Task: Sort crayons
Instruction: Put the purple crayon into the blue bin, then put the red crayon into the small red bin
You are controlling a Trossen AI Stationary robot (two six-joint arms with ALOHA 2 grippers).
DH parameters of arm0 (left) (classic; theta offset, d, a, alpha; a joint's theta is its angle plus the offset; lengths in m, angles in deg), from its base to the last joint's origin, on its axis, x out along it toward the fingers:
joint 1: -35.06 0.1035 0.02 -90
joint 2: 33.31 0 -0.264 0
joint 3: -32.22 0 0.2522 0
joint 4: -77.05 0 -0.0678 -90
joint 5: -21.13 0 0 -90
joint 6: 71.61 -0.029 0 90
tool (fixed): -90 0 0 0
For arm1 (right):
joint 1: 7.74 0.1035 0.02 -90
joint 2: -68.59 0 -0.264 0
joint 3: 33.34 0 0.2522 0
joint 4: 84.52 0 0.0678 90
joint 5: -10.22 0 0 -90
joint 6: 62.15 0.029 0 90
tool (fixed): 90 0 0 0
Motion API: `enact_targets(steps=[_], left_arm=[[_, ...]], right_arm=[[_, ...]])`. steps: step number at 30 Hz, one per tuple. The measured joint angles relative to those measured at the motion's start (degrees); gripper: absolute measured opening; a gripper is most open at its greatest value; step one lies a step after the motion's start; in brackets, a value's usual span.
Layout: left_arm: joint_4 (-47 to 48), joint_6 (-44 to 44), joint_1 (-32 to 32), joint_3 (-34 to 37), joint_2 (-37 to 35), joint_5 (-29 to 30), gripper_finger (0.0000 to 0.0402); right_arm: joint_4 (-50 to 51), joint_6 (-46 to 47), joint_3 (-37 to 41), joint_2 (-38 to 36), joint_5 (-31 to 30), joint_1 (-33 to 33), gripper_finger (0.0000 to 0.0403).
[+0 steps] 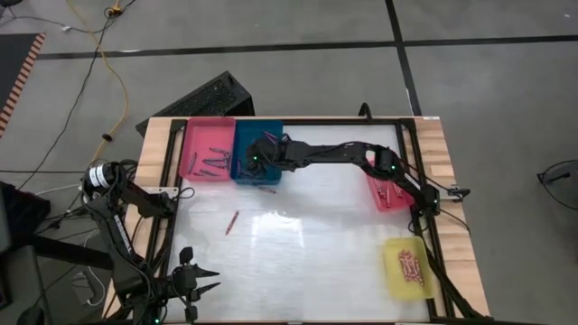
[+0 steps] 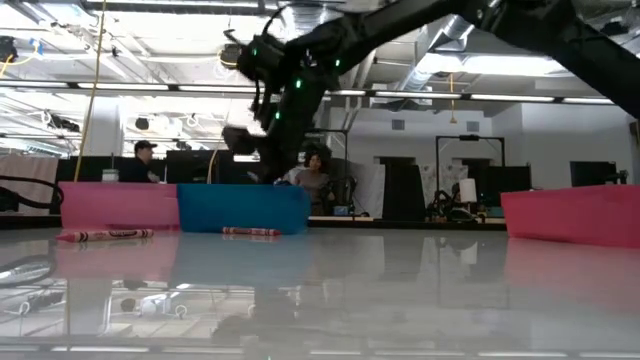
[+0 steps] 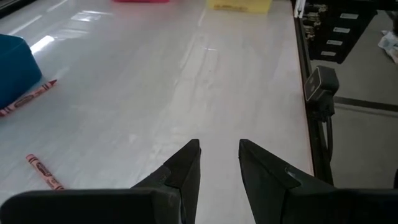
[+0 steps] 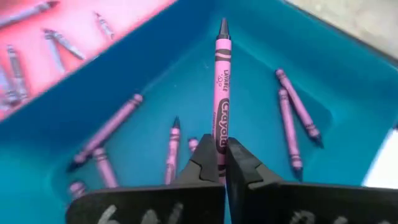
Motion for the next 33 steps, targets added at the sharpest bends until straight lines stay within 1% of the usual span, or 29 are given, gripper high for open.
enact_targets(steps=[4,8,12,15,18,23,25,28,33], left_arm=[[0.3,-0.01,0.0,0.0,0.0,-0.24,0.01],[1.07,0.27,0.0,0.0,0.0,-0.42,0.01],[1.33,0.25,0.0,0.0,0.0,-0.17,0.01],[1.37,0.25,0.0,0.0,0.0,-0.15,0.01],[1.34,0.35,0.0,0.0,0.0,-0.12,0.01],[1.33,1.06,0.0,0.0,0.0,-0.13,0.01],[1.31,1.6,0.0,0.0,0.0,-0.22,0.01],[1.29,2.39,0.0,0.0,0.0,-0.68,0.01],[1.13,3.45,0.0,0.0,0.0,-1.16,0.01]], right_arm=[[-0.51,1.55,0.13,1.86,0.61,-1.06,0.0008],[-0.81,1.83,0.07,3.32,3.19,-1.5,0.0008],[1.56,3.26,0.11,3.53,4.47,-1.49,0.0013],[2.3,2.89,0.07,3.51,3.89,-1.47,0.003],[2.23,1.18,0.07,3.51,4.03,-1.49,0.0057],[2.3,-0.77,0.09,3.22,6.44,-1.69,0.0099],[2.44,-2.86,0.11,1.89,6.52,-1.67,0.0111],[2.97,-7.39,0.1,-2.14,7.25,-0.7,0.0121],[8.59,-16.15,0.05,-10.32,7.34,4.36,0.0122]])
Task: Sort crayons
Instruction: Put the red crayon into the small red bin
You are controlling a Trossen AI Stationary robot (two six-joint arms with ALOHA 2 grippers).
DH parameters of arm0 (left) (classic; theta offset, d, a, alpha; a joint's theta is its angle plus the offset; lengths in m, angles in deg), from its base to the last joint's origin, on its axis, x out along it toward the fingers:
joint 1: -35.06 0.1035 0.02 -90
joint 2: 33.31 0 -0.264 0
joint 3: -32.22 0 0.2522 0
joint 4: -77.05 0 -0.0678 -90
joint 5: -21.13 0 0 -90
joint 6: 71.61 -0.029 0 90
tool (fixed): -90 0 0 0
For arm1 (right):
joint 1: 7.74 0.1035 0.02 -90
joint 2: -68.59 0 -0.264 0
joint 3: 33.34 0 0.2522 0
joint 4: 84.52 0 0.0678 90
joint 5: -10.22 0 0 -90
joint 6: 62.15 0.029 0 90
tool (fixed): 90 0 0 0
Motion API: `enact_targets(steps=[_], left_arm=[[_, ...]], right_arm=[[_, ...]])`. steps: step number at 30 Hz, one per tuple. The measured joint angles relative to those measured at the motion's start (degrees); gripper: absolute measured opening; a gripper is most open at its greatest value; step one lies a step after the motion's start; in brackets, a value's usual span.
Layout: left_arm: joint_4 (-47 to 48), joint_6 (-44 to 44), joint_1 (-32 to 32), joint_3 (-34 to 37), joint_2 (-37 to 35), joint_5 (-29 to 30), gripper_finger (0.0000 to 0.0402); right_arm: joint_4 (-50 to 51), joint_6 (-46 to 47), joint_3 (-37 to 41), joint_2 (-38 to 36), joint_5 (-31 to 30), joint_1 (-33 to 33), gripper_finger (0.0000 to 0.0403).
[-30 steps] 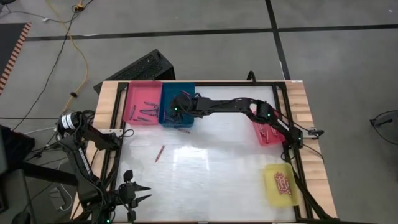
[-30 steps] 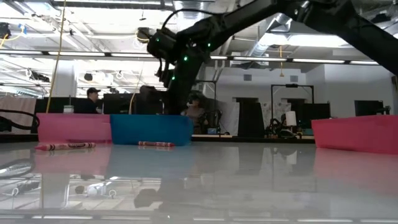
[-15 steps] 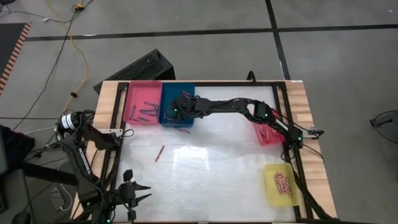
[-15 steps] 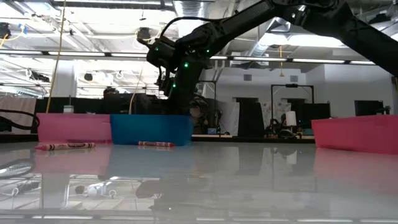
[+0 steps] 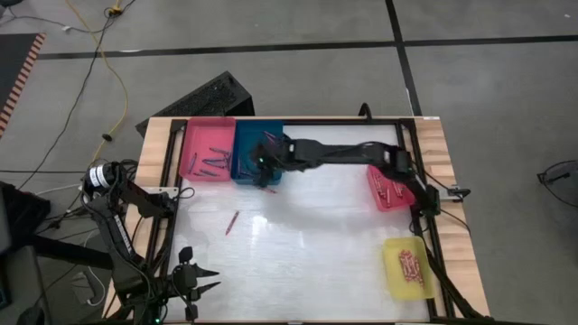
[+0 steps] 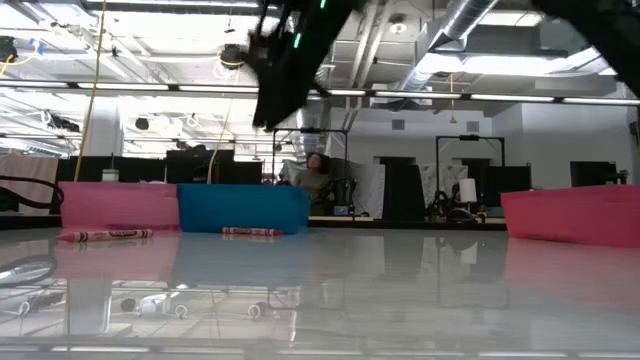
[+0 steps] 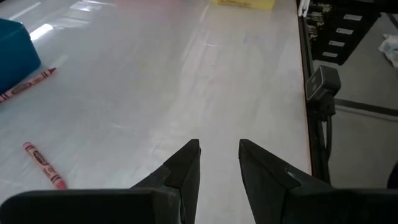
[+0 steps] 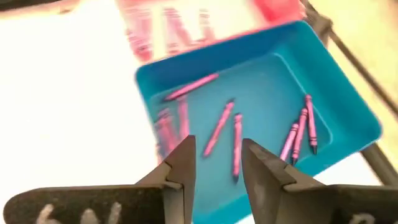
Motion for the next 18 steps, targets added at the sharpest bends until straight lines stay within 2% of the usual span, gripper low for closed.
enact_targets(steps=[4,9,15,18], left_arm=[[-0.09,0.74,0.0,0.0,0.0,-0.03,0.01],[-0.04,0.9,0.01,0.0,0.0,-0.07,0.01],[-0.02,-0.8,0.04,0.0,0.0,1.61,0.01],[-0.04,-0.73,0.04,0.0,0.0,2.11,0.01]], right_arm=[[8.49,-3.96,0.02,-7.07,-3.18,5.69,0.0122],[21.92,-1.88,0.0,-15.7,-8.25,13.94,0.0122],[39.65,11.55,0.52,-21.73,-15.42,23.37,0.0122],[43.67,20.05,5.19,-23.17,-20.57,27.9,0.0122]])
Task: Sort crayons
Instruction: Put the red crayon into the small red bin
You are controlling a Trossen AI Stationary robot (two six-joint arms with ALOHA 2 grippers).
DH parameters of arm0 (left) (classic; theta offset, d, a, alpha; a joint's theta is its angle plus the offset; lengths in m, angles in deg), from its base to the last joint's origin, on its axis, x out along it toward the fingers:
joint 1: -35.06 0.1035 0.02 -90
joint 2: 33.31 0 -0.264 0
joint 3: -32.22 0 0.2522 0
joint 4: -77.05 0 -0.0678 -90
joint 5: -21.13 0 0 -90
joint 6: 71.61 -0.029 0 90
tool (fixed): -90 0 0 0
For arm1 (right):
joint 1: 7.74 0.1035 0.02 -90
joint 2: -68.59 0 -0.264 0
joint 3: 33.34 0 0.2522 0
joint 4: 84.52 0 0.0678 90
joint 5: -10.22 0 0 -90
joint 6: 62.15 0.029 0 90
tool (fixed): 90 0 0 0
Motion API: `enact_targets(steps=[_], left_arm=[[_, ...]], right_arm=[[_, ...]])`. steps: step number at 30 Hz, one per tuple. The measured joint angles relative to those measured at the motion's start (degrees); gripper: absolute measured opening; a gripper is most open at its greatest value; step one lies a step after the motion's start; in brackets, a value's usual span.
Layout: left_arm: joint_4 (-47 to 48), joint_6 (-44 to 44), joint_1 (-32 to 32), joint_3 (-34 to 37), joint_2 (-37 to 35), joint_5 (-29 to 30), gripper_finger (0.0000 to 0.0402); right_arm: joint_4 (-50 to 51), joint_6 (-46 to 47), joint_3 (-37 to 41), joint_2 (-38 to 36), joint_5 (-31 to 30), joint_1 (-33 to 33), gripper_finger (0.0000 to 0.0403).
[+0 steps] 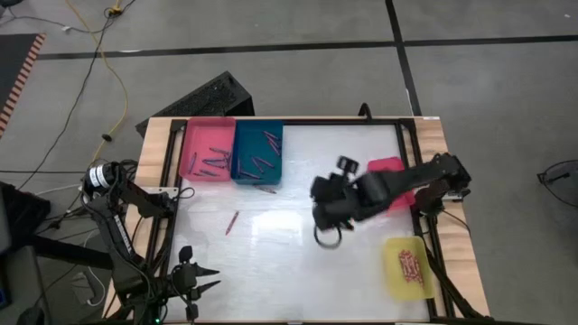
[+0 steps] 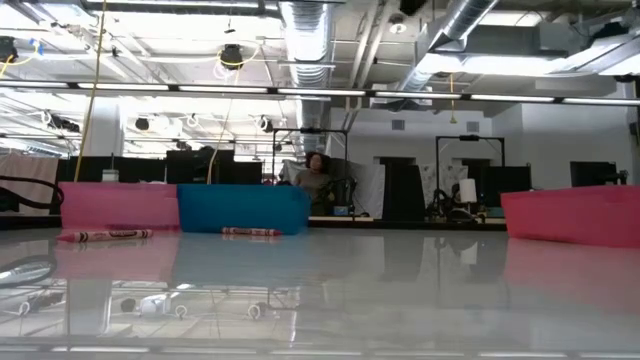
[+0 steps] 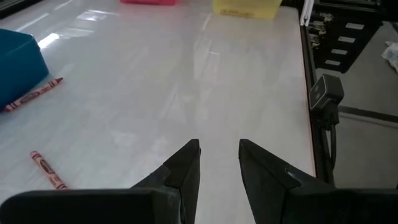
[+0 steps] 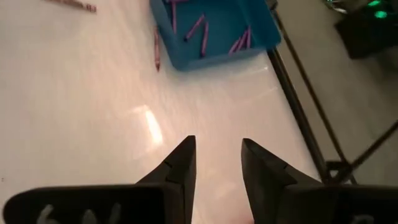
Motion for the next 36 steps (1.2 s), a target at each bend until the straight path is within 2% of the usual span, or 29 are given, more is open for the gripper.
enact_targets(steps=[5,9,12,18,21,24,31,36], left_arm=[[-0.2,0.68,0.02,0.0,0.09,0.01,0.01],[-0.23,0.34,0.02,0.0,0.09,0.0,0.01],[-0.22,-0.03,0.02,0.0,0.09,0.03,0.01],[-0.2,-0.25,0.02,0.0,0.09,0.07,0.01],[-0.22,-0.22,0.02,0.0,0.09,0.05,0.01],[-0.2,-0.22,0.02,0.0,0.09,0.07,0.01],[0.04,-0.74,0.02,0.0,0.09,0.05,0.01],[0.13,-0.74,0.02,0.0,0.09,-0.08,0.01]], right_arm=[[-2.08,11.81,13.38,-0.36,-6.87,5.77,0.0122],[-14.36,16.23,25.84,-0.43,-7.76,6.22,0.0122],[-29.97,13.12,33.62,-0.4,-7.23,5.0,0.0122],[-62.85,-3.64,43.81,-0.4,0.4,0.17,0.0122],[-75.04,-10.7,47.19,-0.4,4.19,-2.94,0.0122],[-83.56,-13.23,49.16,0.13,6.14,-6.4,0.0122],[-94.93,-15.87,49.32,7.0,16.27,-12.7,0.0122],[-100.43,-16.46,49.0,11.75,16.47,-14.83,0.0122]])
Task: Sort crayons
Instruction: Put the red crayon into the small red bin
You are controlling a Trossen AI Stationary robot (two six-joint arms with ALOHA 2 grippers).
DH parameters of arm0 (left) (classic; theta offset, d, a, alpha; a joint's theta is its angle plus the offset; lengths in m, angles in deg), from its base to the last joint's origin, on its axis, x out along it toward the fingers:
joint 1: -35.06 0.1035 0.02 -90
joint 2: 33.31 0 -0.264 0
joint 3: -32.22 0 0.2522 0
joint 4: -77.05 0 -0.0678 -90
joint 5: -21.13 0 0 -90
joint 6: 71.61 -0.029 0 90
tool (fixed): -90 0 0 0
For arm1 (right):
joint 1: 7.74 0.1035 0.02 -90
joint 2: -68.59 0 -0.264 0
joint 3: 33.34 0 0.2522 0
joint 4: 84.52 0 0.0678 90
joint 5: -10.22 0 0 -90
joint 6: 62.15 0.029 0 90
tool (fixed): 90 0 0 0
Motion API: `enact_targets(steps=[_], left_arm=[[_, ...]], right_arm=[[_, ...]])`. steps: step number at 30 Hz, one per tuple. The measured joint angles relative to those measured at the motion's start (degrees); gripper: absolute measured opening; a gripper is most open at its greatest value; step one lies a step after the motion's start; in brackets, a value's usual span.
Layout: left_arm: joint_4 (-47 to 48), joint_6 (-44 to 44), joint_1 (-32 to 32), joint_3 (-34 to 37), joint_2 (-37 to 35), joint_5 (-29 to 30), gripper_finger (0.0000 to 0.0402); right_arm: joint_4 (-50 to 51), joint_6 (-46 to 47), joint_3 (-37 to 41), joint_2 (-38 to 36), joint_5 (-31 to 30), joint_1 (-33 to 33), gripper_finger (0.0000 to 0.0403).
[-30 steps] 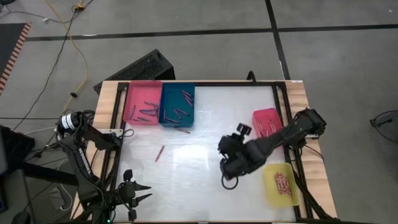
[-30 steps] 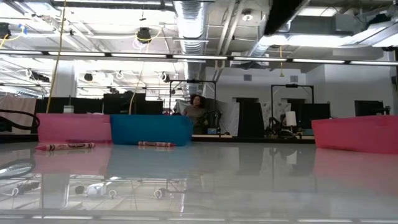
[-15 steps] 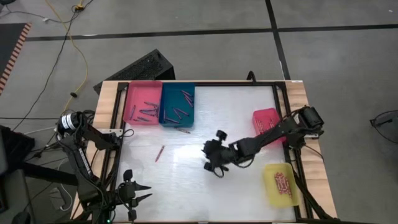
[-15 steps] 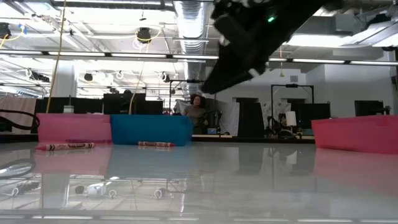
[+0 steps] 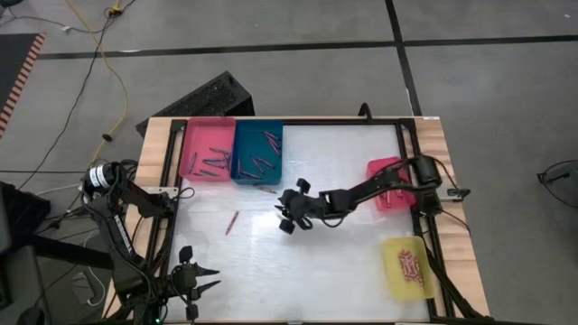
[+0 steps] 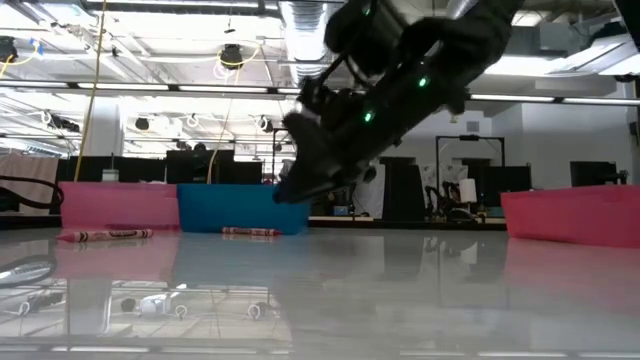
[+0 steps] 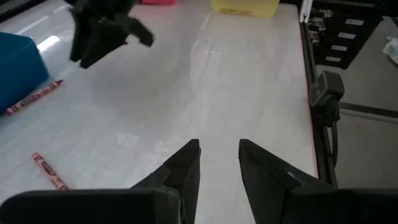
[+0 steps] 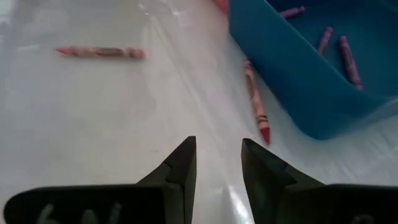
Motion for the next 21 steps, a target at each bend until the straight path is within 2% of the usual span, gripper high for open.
enact_targets(steps=[10,21], left_arm=[[0.24,-1.64,0.15,0.0,0.0,-0.45,0.01],[0.2,-1.75,0.39,0.0,0.01,-0.42,0.01]], right_arm=[[-0.93,-1.31,-0.51,1.82,-0.02,-3.44,0.0122],[-4.01,-3.23,-0.51,1.86,0.08,-4.14,0.0122]])
